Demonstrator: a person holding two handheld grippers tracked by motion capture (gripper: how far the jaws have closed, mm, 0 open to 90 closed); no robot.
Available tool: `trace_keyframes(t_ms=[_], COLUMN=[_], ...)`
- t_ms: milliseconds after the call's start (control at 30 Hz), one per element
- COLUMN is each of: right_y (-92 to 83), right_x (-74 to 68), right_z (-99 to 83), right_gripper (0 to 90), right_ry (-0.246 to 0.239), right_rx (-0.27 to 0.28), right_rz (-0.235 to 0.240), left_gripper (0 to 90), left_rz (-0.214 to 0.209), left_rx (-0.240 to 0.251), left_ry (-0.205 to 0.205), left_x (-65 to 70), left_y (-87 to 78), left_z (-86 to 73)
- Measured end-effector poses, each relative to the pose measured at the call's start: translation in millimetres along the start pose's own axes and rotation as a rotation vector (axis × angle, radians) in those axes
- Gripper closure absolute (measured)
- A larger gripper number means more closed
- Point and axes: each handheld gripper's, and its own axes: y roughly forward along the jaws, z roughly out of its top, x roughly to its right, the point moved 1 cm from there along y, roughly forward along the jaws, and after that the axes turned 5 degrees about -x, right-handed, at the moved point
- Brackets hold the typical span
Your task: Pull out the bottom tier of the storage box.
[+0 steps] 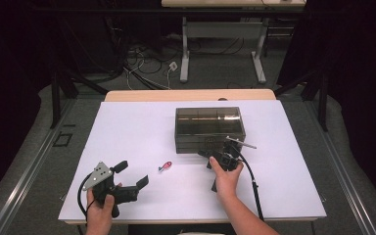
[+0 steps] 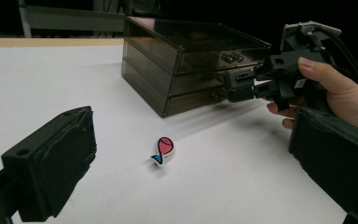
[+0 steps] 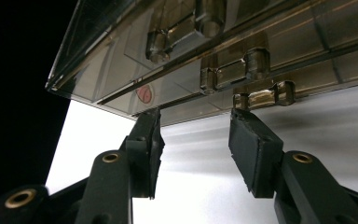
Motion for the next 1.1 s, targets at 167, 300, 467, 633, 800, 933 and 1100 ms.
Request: trace_keyframes(t_ms=[167, 300, 467, 633, 800, 933, 1100], right_y=[5.3, 6.8, 9.5, 13.0, 16.3, 18.7, 20.4], right_x=[0.4, 2.2, 3.7, 5.8, 10.8, 13.4, 16.0], right_z=[0.0, 0.0, -1.3, -1.6, -1.2, -2.1, -1.5], right_gripper=[55.0, 56.0, 57.1, 58.4, 58.7, 59.3, 60.8], right_ry=[0.038, 0.047, 0.059, 0.078, 0.107, 0.135, 0.145], right_rx=[0.013, 0.004, 0.001, -0.021, -0.031, -0.023, -0.019], right_rz=[-0.018, -0.025, -0.033, -0.024, -0.025, -0.029, -0.024], left_gripper=[0.7, 0.7, 0.7, 0.7, 0.7, 0.7, 0.7], left_rz=[0.001, -0.001, -0.002, -0.002, -0.002, -0.001, -0.001], left_rx=[-0.001, -0.004, -0.003, 0.001, -0.001, -0.003, -0.001], left_ry=[0.007, 0.006, 0.001, 0.0, -0.003, 0.008, 0.006], left_x=[-1.2, -0.9, -0.9, -1.1, -1.3, -1.2, -1.4], left_y=[0.1, 0.1, 0.5, 0.2, 0.3, 0.1, 0.2], left_z=[0.0, 0.0, -0.3, 0.0, -0.3, 0.0, -0.1])
